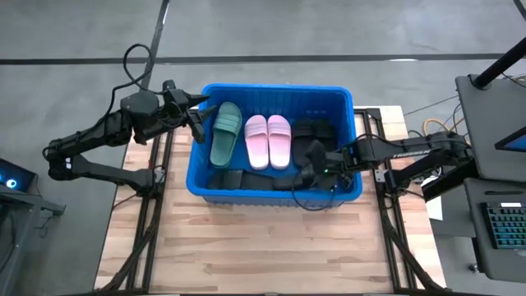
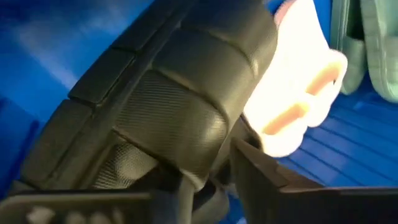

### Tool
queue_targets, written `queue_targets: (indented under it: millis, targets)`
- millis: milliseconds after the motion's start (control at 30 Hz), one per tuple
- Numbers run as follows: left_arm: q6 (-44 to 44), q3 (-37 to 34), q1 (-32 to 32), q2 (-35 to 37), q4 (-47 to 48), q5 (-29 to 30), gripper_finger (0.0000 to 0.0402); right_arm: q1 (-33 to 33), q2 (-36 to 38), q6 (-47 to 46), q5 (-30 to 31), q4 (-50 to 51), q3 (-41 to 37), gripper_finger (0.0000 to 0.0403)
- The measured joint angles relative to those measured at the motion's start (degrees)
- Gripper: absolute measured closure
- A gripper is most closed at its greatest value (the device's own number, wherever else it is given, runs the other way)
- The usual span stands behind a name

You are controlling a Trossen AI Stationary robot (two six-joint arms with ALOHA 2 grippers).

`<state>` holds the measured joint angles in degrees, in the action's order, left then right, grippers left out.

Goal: Pick and place slides into bin
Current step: Put the black slide into the blue bin

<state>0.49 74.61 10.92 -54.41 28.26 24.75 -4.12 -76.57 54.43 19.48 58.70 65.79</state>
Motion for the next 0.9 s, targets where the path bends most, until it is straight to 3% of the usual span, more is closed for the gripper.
queue_targets:
  millis: [333,667,900]
  targets:
    - [0.0,0.0,0.0,0.0,1.3,0.0,0.0244,0.0,0.0,-2.6,-9.2,12.6,5.4,0.0208]
    - [-0.1,0.0,0.0,0.0,1.2,-0.2,0.0244,0.0,-0.1,-6.3,-3.3,14.7,10.3,0.0198]
    - [-0.1,0.0,0.0,0.0,1.2,-0.3,0.0244,0.7,-0.1,-13.7,-6.0,15.4,16.8,0.0204]
